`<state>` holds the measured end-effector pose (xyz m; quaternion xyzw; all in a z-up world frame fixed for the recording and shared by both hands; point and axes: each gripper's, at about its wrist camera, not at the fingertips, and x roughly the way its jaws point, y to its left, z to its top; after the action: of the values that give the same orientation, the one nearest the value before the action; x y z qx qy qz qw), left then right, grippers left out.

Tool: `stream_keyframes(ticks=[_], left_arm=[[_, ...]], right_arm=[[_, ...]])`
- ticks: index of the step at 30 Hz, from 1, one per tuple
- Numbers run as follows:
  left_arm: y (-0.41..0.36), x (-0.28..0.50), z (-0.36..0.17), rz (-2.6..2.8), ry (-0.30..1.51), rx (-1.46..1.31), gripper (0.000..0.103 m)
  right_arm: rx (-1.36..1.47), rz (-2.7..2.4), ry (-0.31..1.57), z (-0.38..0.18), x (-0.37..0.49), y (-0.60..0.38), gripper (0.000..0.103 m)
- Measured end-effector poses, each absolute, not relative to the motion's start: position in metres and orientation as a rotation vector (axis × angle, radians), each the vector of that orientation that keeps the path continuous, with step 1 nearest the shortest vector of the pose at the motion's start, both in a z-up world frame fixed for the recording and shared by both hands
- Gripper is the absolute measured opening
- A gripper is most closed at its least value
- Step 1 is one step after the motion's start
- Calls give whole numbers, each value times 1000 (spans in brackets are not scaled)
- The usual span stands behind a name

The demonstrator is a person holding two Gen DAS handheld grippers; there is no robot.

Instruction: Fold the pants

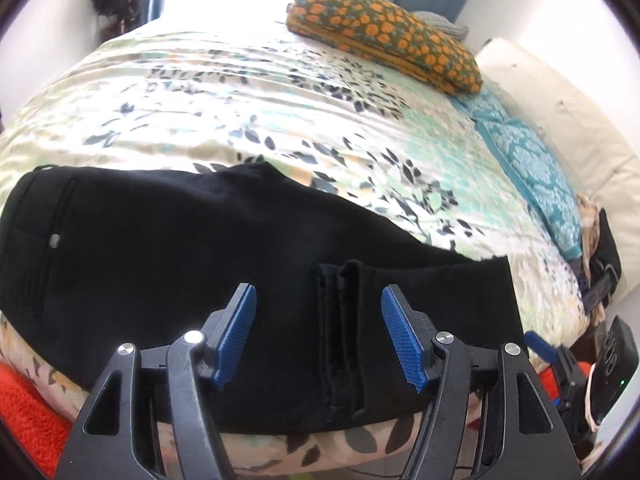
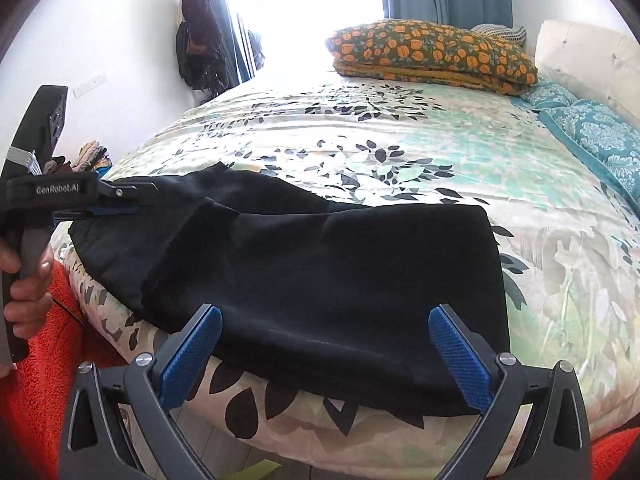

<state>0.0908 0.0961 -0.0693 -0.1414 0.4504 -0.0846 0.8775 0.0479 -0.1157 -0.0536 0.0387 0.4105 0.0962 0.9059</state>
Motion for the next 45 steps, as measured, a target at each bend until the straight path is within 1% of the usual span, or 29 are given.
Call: stream_keyframes(ticks=[2, 5, 9, 11, 15, 16, 18, 22, 26, 27, 29, 31, 34, 36, 37, 38, 39, 41, 42, 45], left_arm=[[117, 93, -68, -126, 928, -330, 70], [149, 98, -65, -73, 920, -398, 70], [203, 109, -49, 10, 878, -427, 70], [247, 111, -39, 101, 835, -462, 72], [358, 96, -39, 273, 741, -694, 75], [379, 95, -46, 281, 755, -729, 77], [404, 103, -67, 226, 862, -752, 77], [397, 117, -113, 121, 1047, -673, 77], [372, 131, -155, 8, 1236, -608, 77], [368, 135, -161, -12, 1262, -603, 79], [363, 139, -165, -34, 1265, -584, 89], [358, 142, -168, -43, 1278, -573, 93], [354, 146, -165, -17, 1292, -564, 96], [354, 147, -164, -1, 1308, -571, 96], [354, 148, -163, 3, 1316, -582, 93], [355, 148, -161, 9, 1312, -595, 86], [354, 146, -158, 8, 1296, -604, 74], [354, 140, -147, 37, 1274, -599, 29], [356, 136, -141, 44, 1260, -610, 20], [352, 120, -115, 43, 1185, -653, 14]], right_arm=[[78, 201, 854, -54, 49, -114, 103], [60, 213, 845, -52, 47, -109, 103], [28, 224, 839, -51, 45, -104, 103], [29, 227, 834, -50, 45, -104, 103], [53, 224, 823, -48, 47, -107, 103], [58, 221, 827, -49, 47, -107, 103], [63, 219, 840, -51, 49, -107, 103], [61, 221, 847, -53, 52, -103, 103], [25, 236, 849, -52, 52, -92, 103], [13, 241, 850, -52, 51, -89, 103], [-7, 251, 844, -51, 49, -85, 103], [-18, 258, 836, -49, 48, -82, 103], [-15, 255, 828, -47, 48, -84, 103], [-4, 246, 823, -46, 48, -89, 103], [5, 239, 820, -45, 48, -92, 103], [17, 231, 816, -44, 47, -96, 103], [33, 222, 815, -43, 47, -101, 103], [71, 202, 813, -42, 47, -111, 103], [92, 191, 814, -42, 47, -117, 103], [160, 159, 814, -41, 48, -133, 103]])
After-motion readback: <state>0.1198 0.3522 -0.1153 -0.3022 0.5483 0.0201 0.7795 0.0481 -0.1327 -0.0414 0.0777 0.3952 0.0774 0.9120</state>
